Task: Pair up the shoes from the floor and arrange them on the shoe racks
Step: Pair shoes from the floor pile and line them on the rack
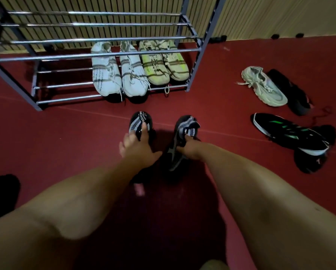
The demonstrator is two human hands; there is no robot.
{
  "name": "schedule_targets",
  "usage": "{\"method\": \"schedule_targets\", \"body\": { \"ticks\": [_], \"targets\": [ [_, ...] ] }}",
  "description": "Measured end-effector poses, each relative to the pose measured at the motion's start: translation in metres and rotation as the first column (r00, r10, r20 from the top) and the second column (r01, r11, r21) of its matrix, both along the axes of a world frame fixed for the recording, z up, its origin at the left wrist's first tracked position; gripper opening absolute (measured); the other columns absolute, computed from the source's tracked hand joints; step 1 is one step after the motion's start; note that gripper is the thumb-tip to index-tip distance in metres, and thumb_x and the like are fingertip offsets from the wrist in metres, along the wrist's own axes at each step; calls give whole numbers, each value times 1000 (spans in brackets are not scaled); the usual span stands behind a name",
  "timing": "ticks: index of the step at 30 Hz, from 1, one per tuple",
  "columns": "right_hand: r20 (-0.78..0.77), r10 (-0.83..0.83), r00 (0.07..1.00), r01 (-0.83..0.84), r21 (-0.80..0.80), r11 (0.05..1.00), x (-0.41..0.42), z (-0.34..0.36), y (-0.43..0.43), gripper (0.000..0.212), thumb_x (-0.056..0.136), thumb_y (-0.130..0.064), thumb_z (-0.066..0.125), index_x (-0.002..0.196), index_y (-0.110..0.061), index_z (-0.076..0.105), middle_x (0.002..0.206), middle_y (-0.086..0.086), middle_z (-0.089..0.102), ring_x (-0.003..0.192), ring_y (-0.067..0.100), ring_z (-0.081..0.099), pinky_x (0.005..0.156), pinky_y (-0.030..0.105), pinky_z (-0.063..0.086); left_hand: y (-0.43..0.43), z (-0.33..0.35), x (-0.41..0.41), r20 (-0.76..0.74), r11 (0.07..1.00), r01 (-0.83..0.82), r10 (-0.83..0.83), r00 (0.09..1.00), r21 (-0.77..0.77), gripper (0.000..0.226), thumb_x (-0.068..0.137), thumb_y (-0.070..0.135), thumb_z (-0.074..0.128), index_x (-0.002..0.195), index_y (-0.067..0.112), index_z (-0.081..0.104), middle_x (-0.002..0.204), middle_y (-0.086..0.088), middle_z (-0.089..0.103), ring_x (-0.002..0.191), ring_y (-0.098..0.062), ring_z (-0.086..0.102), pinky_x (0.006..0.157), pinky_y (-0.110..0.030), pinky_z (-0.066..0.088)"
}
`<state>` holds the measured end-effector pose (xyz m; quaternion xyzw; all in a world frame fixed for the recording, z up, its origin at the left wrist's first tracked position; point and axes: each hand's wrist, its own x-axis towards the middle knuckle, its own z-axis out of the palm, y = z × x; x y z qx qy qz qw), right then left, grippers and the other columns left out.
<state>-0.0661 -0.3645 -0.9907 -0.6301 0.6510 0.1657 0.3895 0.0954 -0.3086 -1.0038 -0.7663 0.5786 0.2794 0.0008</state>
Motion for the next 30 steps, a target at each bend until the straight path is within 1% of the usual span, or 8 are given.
{"method": "schedule_targets", "body": {
  "ticks": [3,6,12,18,20,24,28,30],
  "targets": [
    [-109,217,970,-211,65,975,5,-8,5,75,97,-42,43,151,-8,4,157,16,11,143,34,17,116,38,20,15,-13,17,54,988,-72,65,996,137,113,74,59,65,147,32,-17,155,-17,-1,143,-35,7,115,-48,16],
    [-172,233,957,-216,114,970,16,-14,8,84,95,-51,42,151,-11,-7,157,17,-7,144,37,8,117,43,18,24,-23,25,22,965,-51,47,999,258,121,71,61,68,143,37,-26,155,-17,-4,141,-35,11,113,-47,20],
    [-260,196,945,-183,73,980,23,-35,22,108,79,-72,49,148,-25,-19,157,7,-16,142,40,11,114,50,23,18,-38,6,130,962,21,-58,990,272,125,68,66,68,142,36,-29,153,-19,-22,139,-37,11,109,-44,25],
    [-290,202,935,-229,-62,972,23,-43,33,109,80,-65,58,148,-29,-19,157,3,-16,139,42,13,103,43,37,16,-50,14,146,976,96,-126,981,196,113,77,58,63,144,36,-25,149,-24,-25,139,-41,4,112,-48,20],
    [-269,261,927,-290,-74,954,21,-45,32,107,81,-59,60,148,-30,-19,157,5,-18,141,45,2,108,45,31,11,-52,21,161,980,123,-149,976,159,110,78,57,62,144,35,-23,150,-23,-26,140,-42,0,113,-49,18],
    [-354,449,820,-516,-122,848,15,-46,25,103,84,-59,55,147,-31,-22,156,8,-22,142,37,-19,118,44,7,8,-57,31,129,987,98,-114,985,124,107,79,59,59,143,39,-24,149,-20,-32,142,-40,-5,115,-47,16],
    [-249,252,935,-296,-162,941,21,-56,29,103,83,-58,58,146,-36,-21,152,7,-32,142,36,-22,114,49,18,8,-63,25,111,994,-14,2,994,106,105,77,67,56,142,43,-24,147,-19,-36,142,-42,-4,114,-48,18],
    [-246,138,959,-187,-189,964,27,-60,29,107,80,-60,60,145,-37,-21,150,11,-36,143,40,-9,111,48,25,8,-66,24,108,996,-29,19,994,88,103,78,65,56,143,44,-21,149,-21,-30,142,-42,0,114,-48,19]
  ]
}}
